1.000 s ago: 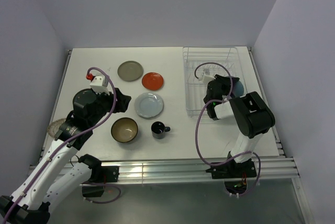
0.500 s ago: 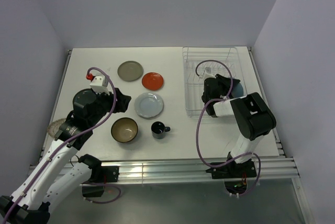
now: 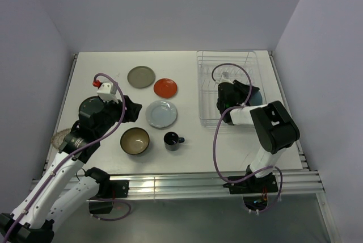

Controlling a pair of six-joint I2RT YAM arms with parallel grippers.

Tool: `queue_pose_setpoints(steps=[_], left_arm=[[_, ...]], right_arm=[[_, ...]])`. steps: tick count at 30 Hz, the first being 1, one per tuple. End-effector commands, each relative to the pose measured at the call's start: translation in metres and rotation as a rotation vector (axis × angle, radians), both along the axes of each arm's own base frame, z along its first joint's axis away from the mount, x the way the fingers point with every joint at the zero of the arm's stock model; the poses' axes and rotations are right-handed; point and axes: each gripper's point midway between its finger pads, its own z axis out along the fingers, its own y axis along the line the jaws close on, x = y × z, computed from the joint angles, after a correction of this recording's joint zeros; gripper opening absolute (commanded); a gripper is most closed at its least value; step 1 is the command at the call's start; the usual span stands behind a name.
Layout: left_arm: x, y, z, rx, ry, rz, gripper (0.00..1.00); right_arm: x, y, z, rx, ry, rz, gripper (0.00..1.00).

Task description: Load the mixed dishes into the dish rack

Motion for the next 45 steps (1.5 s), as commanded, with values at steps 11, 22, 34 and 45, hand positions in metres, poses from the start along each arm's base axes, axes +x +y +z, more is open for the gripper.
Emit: queue_pose_setpoints(steps=[11,22,34,45], left_arm=[[0.001,0.001,0.011,-0.005,-0.046,-0.005,0.74],[0.001,0.000,0.010,-0.003,-0.047,-0.009,0.74],[0.001,0.000,0.011,-0.005,-0.047,-0.010,0.74],[0.002,0.001,0.009,-0.002,-0.042,-0.006,0.74]], right_arm=[[0.004,0.028,-0.039,0.064,0.077,0.102,0.38],[0.002,0.033,-0.046,0.093,0.110,0.104,0.58],[0.007,0.054,-0.043,0.246,0.144,0.145,0.87],[0.010,0.081,-0.033,0.477,0.186,0.187,1.00]])
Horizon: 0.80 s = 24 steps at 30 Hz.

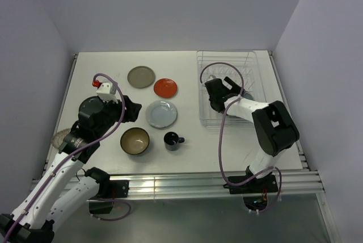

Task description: Load the mixed dishes into the dish rack

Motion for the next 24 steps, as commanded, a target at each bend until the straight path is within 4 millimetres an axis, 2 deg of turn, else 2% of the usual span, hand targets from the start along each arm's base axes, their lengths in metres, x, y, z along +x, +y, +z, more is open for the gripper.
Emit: queue_pose_setpoints(steps=[1,13,16,24], left_arm=[[0.002,0.000,0.009,-0.001,-0.041,-0.008,0.74],[0.003,0.000,0.006,0.003,-0.035,-0.010,0.74],[0.004,0.000,0.005,0.004,-0.032,-0.010,0.75],[0.004,-0.004,0.002,0.007,-0.027,-0.030,0.75]], right_arm=[[0.001,0.012,0.023,0.124,-0.039,-0.009,1.00],[-0.007,0.034,0.039,0.357,0.048,0.059,1.00],[-0.007,0.040,0.051,0.428,0.045,0.072,1.00],[-0.004,0.049,0.100,0.618,-0.002,0.115,1.00]])
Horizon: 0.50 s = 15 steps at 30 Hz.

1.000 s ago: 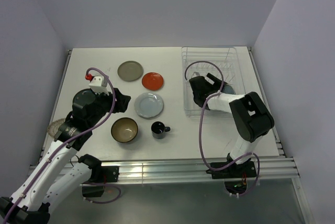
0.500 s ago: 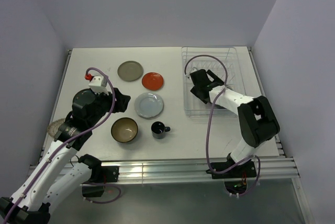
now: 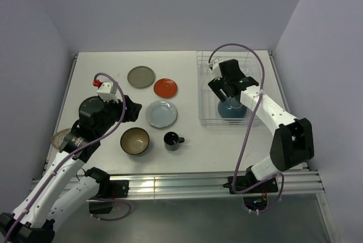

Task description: Load the mixed dishes into the dish rack

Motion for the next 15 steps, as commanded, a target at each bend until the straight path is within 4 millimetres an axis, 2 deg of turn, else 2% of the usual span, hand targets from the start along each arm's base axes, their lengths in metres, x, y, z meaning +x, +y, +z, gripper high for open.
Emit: queue_pose_setpoints(steps=[1,5,6,8,10,14,15], left_arm=[[0.002,-0.004,0.003,0.005,-0.031,-0.032,0.75],[0.000,-0.010,0.005,-0.005,-0.038,-0.069,0.75],[0.000,-0.012,0.004,-0.006,-0.038,-0.078,0.75],[-0.001,-0.016,0.003,-0.013,-0.030,-0.098,0.75],[-0.001,-0.018,0.001,-0.015,-0.020,-0.109,0.75],[-0.002,-0.022,0.000,-0.025,-0.001,-0.122,0.74],[-0.003,-0.022,0.000,-0.027,0.002,-0.126,0.74]], right_arm=[[-0.001,0.012,0.040,0.148,-0.050,0.027,1.00],[-0.012,0.029,0.062,0.303,-0.051,0.105,1.00],[-0.018,0.046,0.064,0.381,-0.024,0.179,1.00],[-0.021,0.051,0.064,0.454,-0.002,0.212,1.00],[-0.026,0.063,0.056,0.544,0.060,0.274,0.97],[-0.029,0.072,0.017,0.665,0.239,0.343,0.88],[-0.033,0.072,0.013,0.685,0.275,0.353,0.80]])
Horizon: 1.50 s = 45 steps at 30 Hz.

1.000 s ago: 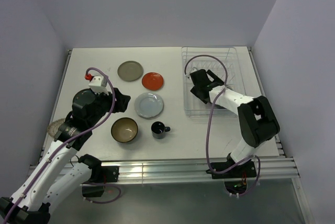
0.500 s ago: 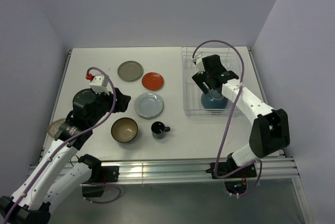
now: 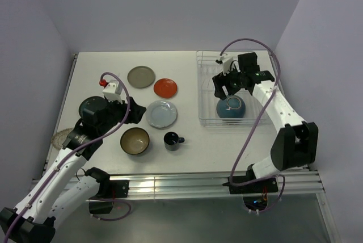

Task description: Load the mixed dishes into the dish rack

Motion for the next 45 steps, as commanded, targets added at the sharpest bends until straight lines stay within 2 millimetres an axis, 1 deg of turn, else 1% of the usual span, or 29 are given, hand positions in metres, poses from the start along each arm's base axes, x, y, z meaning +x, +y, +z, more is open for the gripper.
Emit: queue_pose_setpoints(steps=[1,2,3,8,9,11,13,15,16,17,18,19,20,21,24,25,28,29,30,32,33,34,36,37,38,39,41,42,45], left_arm=[[0.000,-0.007,0.014,-0.027,-0.042,-0.038,0.74],[-0.001,-0.008,0.012,-0.031,-0.038,-0.045,0.74],[-0.002,-0.008,0.012,-0.033,-0.037,-0.049,0.74],[-0.003,-0.016,0.011,-0.053,-0.028,-0.084,0.74],[-0.002,-0.022,0.009,-0.061,-0.009,-0.108,0.74],[0.002,-0.033,0.014,-0.109,0.004,-0.134,0.73],[0.008,-0.050,0.007,-0.163,0.078,-0.170,0.68],[0.016,-0.066,0.017,-0.198,0.085,-0.197,0.65],[0.029,-0.076,0.015,-0.207,0.119,-0.178,0.64],[0.030,-0.088,0.013,-0.202,0.136,-0.189,0.63],[0.039,-0.099,-0.001,-0.183,0.185,-0.185,0.62],[0.044,-0.107,-0.003,-0.185,0.205,-0.180,0.61],[0.050,-0.121,0.007,-0.192,0.197,-0.190,0.60],[0.057,-0.133,-0.011,-0.171,0.247,-0.195,0.59],[0.065,-0.165,-0.007,-0.181,0.257,-0.226,0.59],[0.073,-0.176,-0.014,-0.174,0.278,-0.227,0.59],[0.079,-0.204,-0.031,-0.158,0.325,-0.240,0.59],[0.076,-0.213,-0.036,-0.148,0.340,-0.248,0.59],[0.079,-0.219,-0.049,-0.129,0.364,-0.239,0.58],[0.079,-0.233,-0.049,-0.122,0.368,-0.250,0.58],[0.081,-0.238,-0.058,-0.106,0.378,-0.244,0.58],[0.083,-0.244,-0.056,-0.104,0.371,-0.246,0.58],[0.081,-0.253,-0.071,-0.070,0.393,-0.244,0.58],[0.086,-0.255,-0.069,-0.064,0.382,-0.228,0.58],[0.085,-0.258,-0.075,-0.046,0.387,-0.223,0.57],[0.086,-0.258,-0.086,-0.021,0.406,-0.211,0.55],[0.090,-0.259,-0.091,0.006,0.399,-0.189,0.51],[0.090,-0.258,-0.099,0.027,0.410,-0.179,0.50],[0.088,-0.261,-0.105,0.052,0.412,-0.185,0.36]], right_arm=[[-0.017,0.026,-0.017,0.157,0.154,0.157,0.77],[-0.017,0.028,-0.027,0.164,0.192,0.165,0.75],[-0.021,0.029,-0.032,0.168,0.217,0.174,0.70],[-0.024,0.029,-0.052,0.162,0.266,0.157,0.57],[-0.025,0.029,-0.056,0.163,0.270,0.153,0.55],[-0.027,0.028,-0.059,0.158,0.274,0.143,0.52],[-0.025,0.027,-0.061,0.156,0.272,0.128,0.48],[-0.023,0.026,-0.061,0.157,0.273,0.105,0.45],[-0.023,0.026,-0.063,0.159,0.274,0.100,0.43],[-0.024,0.028,-0.065,0.159,0.278,0.099,0.42],[-0.023,0.027,-0.067,0.151,0.281,0.084,0.40],[-0.022,0.026,-0.068,0.144,0.278,0.076,0.39],[-0.020,0.026,-0.069,0.140,0.273,0.065,0.38],[-0.020,0.026,-0.070,0.136,0.275,0.057,0.38],[-0.018,0.024,-0.073,0.122,0.274,0.024,0.36],[-0.016,0.022,-0.073,0.114,0.269,0.010,0.36],[-0.014,0.021,-0.074,0.103,0.259,-0.017,0.36],[-0.013,0.019,-0.076,0.094,0.256,-0.027,0.36],[-0.012,0.019,-0.076,0.092,0.254,-0.033,0.36],[-0.014,0.019,-0.078,0.085,0.256,-0.040,0.36],[-0.012,0.017,-0.078,0.079,0.249,-0.055,0.36],[-0.012,0.017,-0.078,0.075,0.244,-0.058,0.36],[-0.012,0.015,-0.078,0.069,0.237,-0.076,0.36],[-0.011,0.015,-0.078,0.067,0.233,-0.080,0.36],[-0.012,0.016,-0.078,0.065,0.233,-0.086,0.36],[-0.012,0.015,-0.078,0.061,0.230,-0.089,0.36],[-0.012,0.016,-0.079,0.060,0.232,-0.103,0.37],[-0.011,0.016,-0.080,0.053,0.230,-0.114,0.37],[-0.009,0.013,-0.082,0.021,0.220,-0.163,0.36]])
